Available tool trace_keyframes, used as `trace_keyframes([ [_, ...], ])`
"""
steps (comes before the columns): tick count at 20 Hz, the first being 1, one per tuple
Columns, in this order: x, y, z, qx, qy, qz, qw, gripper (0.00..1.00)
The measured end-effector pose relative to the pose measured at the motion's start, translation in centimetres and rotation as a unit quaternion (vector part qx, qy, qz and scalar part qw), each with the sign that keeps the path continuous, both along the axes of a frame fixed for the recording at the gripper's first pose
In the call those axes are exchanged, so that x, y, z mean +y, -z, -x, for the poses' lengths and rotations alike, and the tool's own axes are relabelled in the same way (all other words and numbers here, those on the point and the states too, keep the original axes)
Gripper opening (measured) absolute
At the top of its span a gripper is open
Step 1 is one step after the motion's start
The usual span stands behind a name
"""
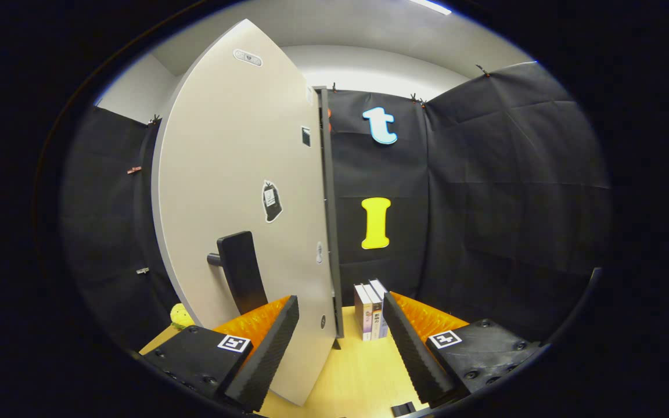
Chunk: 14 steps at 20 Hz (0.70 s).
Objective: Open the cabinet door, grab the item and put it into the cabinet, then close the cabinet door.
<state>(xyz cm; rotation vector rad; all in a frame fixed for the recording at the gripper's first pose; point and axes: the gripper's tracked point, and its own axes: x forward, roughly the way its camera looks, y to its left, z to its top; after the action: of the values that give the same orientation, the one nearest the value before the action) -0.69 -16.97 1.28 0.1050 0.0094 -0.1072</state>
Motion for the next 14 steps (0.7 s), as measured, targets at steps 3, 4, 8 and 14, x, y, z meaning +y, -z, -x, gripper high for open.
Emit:
trace_keyframes([
  [3, 3.7, -0.2, -1.5, 0.000, -0.008, 0.006, 1.000, 0.96],
  [4, 4.8, -0.2, -2.0, -0.001, -0.005, 0.009, 1.000, 0.96],
  [8, 10.0, -0.8, -5.4, -0.010, -0.002, 0.017, 1.000, 0.96],
  [14, 18.5, -1.8, -12.0, -0.019, -0.022, 0.032, 0.999, 0.96],
])
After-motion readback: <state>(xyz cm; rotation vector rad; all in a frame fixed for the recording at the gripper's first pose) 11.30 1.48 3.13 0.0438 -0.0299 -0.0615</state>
